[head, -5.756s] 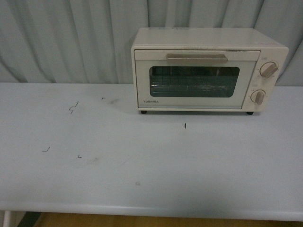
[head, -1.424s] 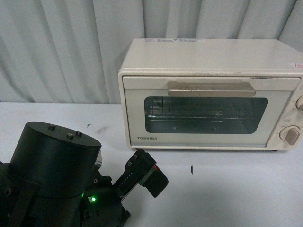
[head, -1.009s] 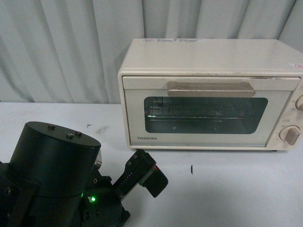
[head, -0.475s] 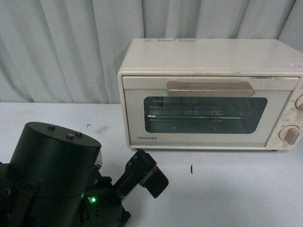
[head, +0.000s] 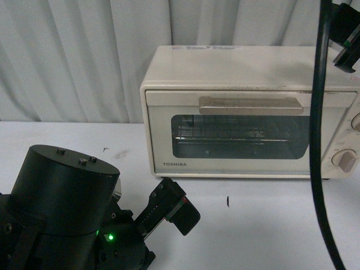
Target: Open oven
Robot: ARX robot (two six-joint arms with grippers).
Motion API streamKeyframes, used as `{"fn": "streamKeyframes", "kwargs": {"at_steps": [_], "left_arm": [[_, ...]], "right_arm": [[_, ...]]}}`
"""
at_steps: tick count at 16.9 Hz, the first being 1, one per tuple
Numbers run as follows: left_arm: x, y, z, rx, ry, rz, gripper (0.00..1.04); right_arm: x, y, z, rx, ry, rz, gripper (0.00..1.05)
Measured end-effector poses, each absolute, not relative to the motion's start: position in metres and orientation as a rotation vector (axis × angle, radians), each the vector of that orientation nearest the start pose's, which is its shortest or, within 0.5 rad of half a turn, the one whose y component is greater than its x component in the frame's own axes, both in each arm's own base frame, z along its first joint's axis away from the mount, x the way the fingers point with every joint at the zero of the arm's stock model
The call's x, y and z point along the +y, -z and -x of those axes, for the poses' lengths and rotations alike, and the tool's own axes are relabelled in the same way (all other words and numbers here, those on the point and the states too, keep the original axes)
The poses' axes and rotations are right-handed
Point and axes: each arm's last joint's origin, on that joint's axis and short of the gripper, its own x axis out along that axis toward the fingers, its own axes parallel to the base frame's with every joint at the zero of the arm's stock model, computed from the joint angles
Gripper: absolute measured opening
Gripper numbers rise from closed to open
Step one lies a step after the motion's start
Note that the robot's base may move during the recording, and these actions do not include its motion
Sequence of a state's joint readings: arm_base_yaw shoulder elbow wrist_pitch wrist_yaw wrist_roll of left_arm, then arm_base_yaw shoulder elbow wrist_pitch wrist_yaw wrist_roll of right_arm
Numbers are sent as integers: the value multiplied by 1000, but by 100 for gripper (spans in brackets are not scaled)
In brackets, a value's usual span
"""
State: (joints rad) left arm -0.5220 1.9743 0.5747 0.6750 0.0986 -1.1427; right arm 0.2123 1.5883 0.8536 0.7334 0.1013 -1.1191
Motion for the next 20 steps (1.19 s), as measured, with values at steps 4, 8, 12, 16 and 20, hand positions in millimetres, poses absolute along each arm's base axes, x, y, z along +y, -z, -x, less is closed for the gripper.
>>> {"fn": "streamKeyframes", "kwargs": {"at_steps": [4,8,12,16,20], "left_arm": [[-150,-51,-256,960,113,902,98],[-150,-51,-256,960,113,902,98],[-150,-51,-256,960,113,902,98],[-150,-51,-256,961,113,902,98],[-150,-51,-256,960,113,902,98]], "right_arm": [[83,-239,-335,-113,-215,1322,38],[86,-222,-329,-94,-379,1426,2],[89,-202,-321,-45,-574,1438,2],[90,-192,-315,-14,-635,1438,2],[92,-190,-314,-15,-649,1437,2]]}}
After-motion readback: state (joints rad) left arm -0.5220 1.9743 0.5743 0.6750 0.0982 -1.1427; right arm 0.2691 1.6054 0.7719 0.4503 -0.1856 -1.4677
